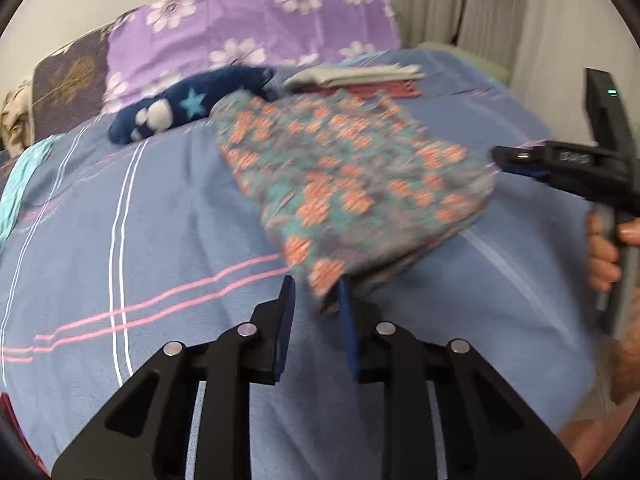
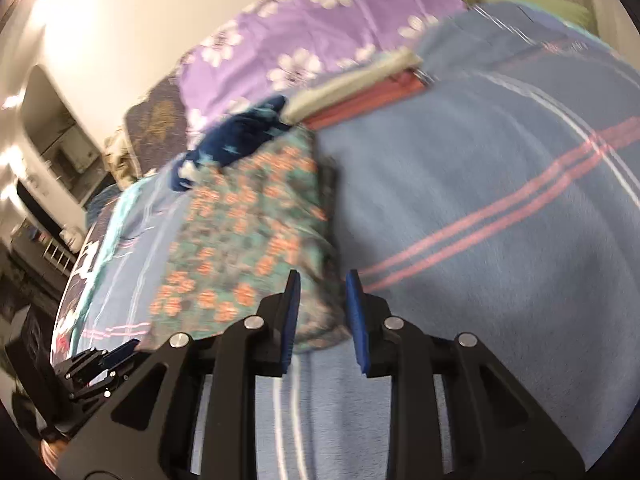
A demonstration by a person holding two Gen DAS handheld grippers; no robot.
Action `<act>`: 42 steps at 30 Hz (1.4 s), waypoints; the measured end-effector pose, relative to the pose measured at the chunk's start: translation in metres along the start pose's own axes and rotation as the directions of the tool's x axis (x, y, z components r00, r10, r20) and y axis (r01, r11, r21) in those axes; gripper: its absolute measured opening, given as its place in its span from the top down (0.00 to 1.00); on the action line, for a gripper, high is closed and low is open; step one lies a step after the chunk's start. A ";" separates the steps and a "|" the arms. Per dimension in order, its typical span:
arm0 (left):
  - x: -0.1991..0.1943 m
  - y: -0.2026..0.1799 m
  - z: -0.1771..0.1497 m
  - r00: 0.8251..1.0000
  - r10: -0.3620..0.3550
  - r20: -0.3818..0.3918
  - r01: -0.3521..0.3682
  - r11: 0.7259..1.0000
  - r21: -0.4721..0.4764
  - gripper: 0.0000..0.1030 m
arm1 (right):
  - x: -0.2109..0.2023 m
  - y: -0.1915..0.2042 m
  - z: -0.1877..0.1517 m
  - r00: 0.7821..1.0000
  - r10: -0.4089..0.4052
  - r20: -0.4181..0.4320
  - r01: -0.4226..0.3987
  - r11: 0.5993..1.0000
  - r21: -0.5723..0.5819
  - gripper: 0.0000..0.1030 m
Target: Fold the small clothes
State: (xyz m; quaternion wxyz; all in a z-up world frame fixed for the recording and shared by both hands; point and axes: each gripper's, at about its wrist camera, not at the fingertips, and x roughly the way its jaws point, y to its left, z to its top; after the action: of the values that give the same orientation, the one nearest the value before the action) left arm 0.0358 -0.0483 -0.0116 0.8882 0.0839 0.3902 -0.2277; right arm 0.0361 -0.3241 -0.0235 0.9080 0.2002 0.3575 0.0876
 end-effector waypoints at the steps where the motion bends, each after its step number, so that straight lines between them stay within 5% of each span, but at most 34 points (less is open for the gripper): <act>1: -0.003 -0.004 0.003 1.000 -0.010 0.014 0.010 1.000 0.013 0.77 | -0.001 0.007 0.002 1.000 0.008 0.010 -0.008 0.999 -0.031 0.76; 6: 0.008 -0.018 0.024 0.997 -0.025 0.072 0.021 0.998 0.066 0.77 | 0.013 0.035 0.001 0.998 0.051 0.038 -0.044 0.985 -0.168 0.77; 10: 0.063 -0.007 0.015 0.997 -0.017 -0.074 0.018 1.000 0.002 0.77 | 0.046 0.023 -0.005 0.998 -0.022 -0.052 0.014 0.990 -0.141 0.82; 12: 0.062 -0.009 0.009 0.999 -0.024 -0.042 0.025 1.000 0.015 0.76 | 0.063 0.012 -0.014 0.990 -0.097 -0.106 0.082 0.987 -0.135 0.88; 17: 0.062 -0.003 0.007 0.996 -0.069 -0.049 0.069 0.998 -0.008 0.75 | 0.067 0.003 -0.014 0.989 -0.066 -0.130 0.053 0.994 -0.097 0.86; 23: 0.059 0.002 0.009 0.994 -0.102 -0.041 0.101 0.995 -0.026 0.71 | 0.065 0.012 -0.014 0.985 -0.089 -0.148 0.062 0.981 -0.182 0.84; 27: 0.046 0.004 0.026 0.992 -0.128 -0.007 0.128 0.992 -0.005 0.71 | 0.050 0.017 -0.005 0.994 -0.057 -0.094 0.041 0.986 -0.163 0.84; 32: 0.054 0.019 0.060 0.998 -0.047 0.048 0.047 0.999 0.003 0.51 | 0.047 0.044 0.036 0.999 -0.052 0.001 0.050 0.958 -0.284 0.81; 37: 0.080 0.036 0.076 0.998 -0.063 0.022 0.064 0.996 -0.067 0.51 | 0.098 0.048 0.075 0.994 -0.024 -0.104 -0.004 0.967 -0.255 0.82; 40: 0.103 0.043 0.066 0.998 -0.048 -0.050 0.044 0.996 -0.082 0.49 | 0.135 0.029 0.074 0.976 -0.108 -0.188 0.068 0.975 -0.210 0.83; 42: 0.105 0.042 0.054 0.999 -0.047 -0.022 0.045 0.997 -0.058 0.49 | 0.147 0.012 0.064 0.970 -0.104 -0.218 0.065 0.982 -0.176 0.90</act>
State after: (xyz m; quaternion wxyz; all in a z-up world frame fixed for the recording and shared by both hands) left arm 0.1532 -0.0649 -0.0530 0.8800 0.0519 0.4090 -0.2357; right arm 0.1867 -0.2876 -0.0664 0.8778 0.0963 0.4583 0.1007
